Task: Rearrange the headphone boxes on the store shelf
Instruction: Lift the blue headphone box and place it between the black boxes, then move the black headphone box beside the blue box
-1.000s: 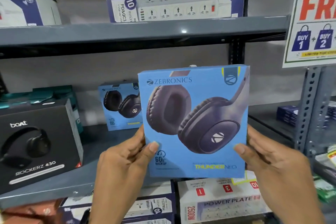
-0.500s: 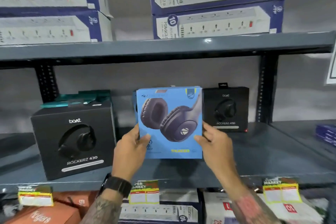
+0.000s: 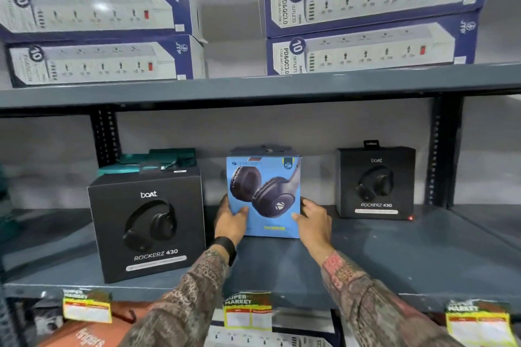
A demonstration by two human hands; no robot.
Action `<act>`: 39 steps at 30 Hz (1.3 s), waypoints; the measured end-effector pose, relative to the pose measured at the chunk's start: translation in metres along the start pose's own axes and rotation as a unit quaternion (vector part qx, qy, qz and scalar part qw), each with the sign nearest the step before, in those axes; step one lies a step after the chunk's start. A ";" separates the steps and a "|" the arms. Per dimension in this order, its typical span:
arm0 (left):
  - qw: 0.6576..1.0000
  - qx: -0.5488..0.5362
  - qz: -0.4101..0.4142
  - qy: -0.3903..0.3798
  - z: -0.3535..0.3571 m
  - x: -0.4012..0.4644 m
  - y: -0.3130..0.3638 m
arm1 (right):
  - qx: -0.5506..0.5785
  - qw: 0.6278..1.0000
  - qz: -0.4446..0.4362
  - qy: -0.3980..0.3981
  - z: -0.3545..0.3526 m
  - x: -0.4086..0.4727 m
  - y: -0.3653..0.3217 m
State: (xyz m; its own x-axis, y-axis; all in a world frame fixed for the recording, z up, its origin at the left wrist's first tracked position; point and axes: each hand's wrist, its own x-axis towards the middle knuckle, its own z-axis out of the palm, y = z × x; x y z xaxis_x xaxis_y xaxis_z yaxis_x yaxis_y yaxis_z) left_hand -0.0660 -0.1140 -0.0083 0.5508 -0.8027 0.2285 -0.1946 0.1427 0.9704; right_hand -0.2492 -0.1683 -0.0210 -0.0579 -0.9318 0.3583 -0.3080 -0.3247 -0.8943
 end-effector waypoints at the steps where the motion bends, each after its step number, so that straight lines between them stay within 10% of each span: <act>1: 1.000 -0.007 0.000 -0.005 -0.001 0.000 0.001 | 0.006 1.000 0.004 -0.007 0.002 0.002 0.002; 9: 0.997 -0.038 -0.048 -0.054 -0.011 -0.029 -0.004 | 0.039 0.996 0.075 0.039 0.000 -0.005 0.003; 16: 0.995 -0.076 0.038 -0.050 -0.077 -0.110 0.016 | 0.177 0.983 -0.052 0.021 0.019 -0.074 -0.036; 27: 0.918 0.049 0.212 0.332 -0.216 -0.099 -0.012 | 0.149 0.964 -0.099 -0.195 0.117 -0.113 -0.081; 34: 0.992 -0.024 0.086 0.085 -0.238 -0.085 -0.024 | 0.179 0.955 -0.088 -0.222 0.147 -0.117 -0.067; 39: 0.991 -0.027 0.071 0.113 -0.226 -0.087 -0.024 | 0.167 0.961 -0.095 -0.201 0.136 -0.120 -0.075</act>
State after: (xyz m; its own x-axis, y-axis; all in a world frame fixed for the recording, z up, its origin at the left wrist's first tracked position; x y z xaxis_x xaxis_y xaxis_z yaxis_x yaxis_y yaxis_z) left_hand 0.0745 0.0835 -0.0340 0.6901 -0.6225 0.3691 -0.2438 0.2803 0.9285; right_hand -0.0901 -0.0544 -0.0328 0.3610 -0.8164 0.4508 0.0481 -0.4664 -0.8832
